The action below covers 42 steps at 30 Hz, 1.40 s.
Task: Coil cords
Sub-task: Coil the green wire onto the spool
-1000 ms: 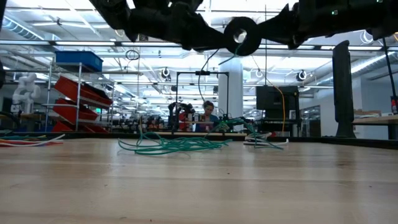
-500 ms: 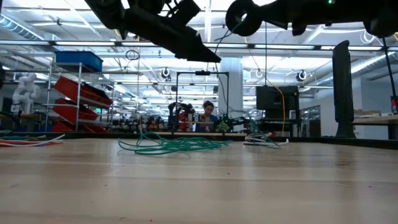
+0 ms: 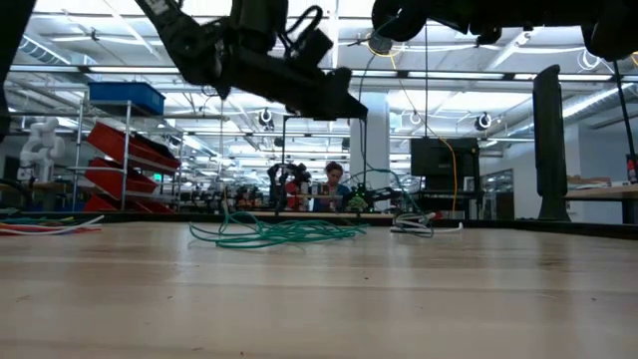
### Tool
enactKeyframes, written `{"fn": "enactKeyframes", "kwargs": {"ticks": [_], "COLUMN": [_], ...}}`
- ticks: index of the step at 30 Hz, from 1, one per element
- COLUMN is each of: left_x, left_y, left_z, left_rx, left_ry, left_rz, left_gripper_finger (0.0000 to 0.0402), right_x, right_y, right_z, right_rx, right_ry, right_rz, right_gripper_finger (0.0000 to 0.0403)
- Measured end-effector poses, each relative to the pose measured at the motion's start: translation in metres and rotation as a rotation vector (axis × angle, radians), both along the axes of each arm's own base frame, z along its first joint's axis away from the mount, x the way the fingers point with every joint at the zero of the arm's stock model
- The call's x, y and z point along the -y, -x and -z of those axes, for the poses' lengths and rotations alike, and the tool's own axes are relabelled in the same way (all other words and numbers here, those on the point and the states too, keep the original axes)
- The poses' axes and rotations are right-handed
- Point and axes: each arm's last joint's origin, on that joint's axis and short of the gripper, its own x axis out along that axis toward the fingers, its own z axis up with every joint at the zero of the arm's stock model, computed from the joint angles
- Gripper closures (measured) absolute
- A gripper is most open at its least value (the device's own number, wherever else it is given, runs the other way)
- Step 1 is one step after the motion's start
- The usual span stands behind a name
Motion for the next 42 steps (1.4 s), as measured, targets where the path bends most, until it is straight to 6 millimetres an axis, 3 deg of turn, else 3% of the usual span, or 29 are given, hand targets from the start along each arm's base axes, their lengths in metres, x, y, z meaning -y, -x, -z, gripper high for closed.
{"fn": "enactKeyframes", "kwargs": {"ticks": [5,13,21,24,42], "left_x": [0.006,0.027,0.034,0.035,0.039], "left_y": [-0.007,-0.009,-0.010,-0.010,-0.009], "left_z": [0.014,0.013,0.017,0.018,0.024], "left_rx": [0.023,0.032,-0.012,-0.019,-0.076], "left_ry": [0.018,0.000,0.009,0.012,0.036], "left_rz": [0.001,-0.048,-0.038,-0.016,-0.031], "left_gripper_finger": [0.0263,0.0270,0.0377,0.0394,0.0364], "right_x": [0.000,0.001,0.001,0.001,0.001], "right_y": [0.000,0.000,0.000,0.000,0.001], "right_z": [0.001,0.002,0.001,0.000,0.001], "right_rx": [-0.014,-0.040,-0.034,-0.028,-0.027], "right_ry": [0.010,0.021,0.025,0.024,0.011], "right_rz": [0.009,0.040,0.043,0.044,0.061], "right_gripper_finger": [0.0403,0.0403,0.0403,0.0403,0.0403]}}
